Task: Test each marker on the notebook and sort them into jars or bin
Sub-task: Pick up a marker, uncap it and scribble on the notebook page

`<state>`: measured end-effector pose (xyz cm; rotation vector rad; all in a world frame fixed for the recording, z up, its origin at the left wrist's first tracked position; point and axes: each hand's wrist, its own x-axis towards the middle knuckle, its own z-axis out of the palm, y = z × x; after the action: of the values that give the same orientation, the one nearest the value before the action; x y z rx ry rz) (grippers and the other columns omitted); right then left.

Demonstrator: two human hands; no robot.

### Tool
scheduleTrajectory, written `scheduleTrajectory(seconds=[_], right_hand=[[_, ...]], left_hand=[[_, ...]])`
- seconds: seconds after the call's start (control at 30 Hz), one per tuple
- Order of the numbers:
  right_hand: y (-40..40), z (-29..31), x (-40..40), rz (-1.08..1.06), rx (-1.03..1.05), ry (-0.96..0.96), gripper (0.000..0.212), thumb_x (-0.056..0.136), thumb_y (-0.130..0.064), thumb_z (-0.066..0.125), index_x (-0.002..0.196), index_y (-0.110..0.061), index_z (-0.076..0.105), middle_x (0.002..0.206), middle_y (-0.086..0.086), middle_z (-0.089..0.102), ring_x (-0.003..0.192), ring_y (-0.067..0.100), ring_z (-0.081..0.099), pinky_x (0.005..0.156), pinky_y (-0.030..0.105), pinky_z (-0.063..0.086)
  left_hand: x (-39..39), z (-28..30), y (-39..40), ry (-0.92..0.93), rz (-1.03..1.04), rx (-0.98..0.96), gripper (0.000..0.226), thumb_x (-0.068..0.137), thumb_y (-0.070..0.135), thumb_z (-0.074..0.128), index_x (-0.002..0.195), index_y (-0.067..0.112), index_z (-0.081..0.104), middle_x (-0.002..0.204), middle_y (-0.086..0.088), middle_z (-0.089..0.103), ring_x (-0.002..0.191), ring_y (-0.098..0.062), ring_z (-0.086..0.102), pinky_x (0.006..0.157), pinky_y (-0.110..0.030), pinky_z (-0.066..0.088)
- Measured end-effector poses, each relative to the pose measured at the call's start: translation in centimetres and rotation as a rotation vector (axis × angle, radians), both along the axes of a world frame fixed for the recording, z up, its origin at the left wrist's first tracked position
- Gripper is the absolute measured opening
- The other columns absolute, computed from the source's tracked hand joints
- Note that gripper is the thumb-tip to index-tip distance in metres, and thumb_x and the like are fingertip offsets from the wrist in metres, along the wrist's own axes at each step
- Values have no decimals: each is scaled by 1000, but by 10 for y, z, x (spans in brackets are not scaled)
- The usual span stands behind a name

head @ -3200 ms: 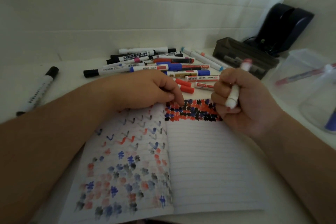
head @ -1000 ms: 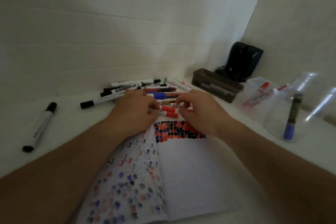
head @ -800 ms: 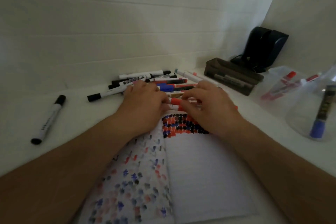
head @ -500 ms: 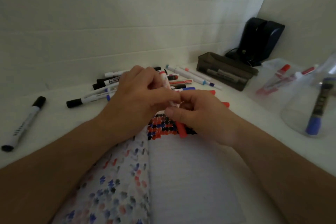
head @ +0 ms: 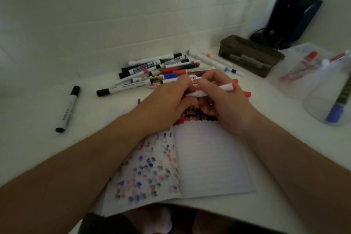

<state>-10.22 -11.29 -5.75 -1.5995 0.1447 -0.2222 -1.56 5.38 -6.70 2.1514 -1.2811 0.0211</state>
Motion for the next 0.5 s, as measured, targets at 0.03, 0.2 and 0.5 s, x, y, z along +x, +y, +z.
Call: scheduleTrajectory(seconds=[0.03, 0.2, 0.5], right_hand=[[-1, 0, 0, -8, -16, 3, 17, 103, -25, 62, 85, -24, 62, 82, 13, 67, 62, 21, 56, 52, 30, 44], [-4, -3, 0, 20, 6, 9, 23, 106, -27, 56, 86, -27, 68, 82, 11, 69, 66, 20, 60, 58, 31, 49], [-10, -4, 2, 48, 28, 29, 21, 100, -36, 55, 84, -30, 68, 81, 12, 67, 70, 22, 59, 62, 34, 47]], left_hand=[[1, 0, 0, 20, -11, 12, 12, 105, 31, 55, 109, 22, 49, 88, 14, 58, 76, 2, 55, 62, -17, 38], [2, 0, 0, 66, -59, 46, 19, 109, 34, 44, 126, 34, 52, 92, 21, 59, 82, 1, 57, 68, -24, 45], [6, -1, -5, 46, -91, 30, 25, 109, 42, 37, 119, 35, 58, 98, 15, 67, 84, -3, 61, 73, -33, 51]])
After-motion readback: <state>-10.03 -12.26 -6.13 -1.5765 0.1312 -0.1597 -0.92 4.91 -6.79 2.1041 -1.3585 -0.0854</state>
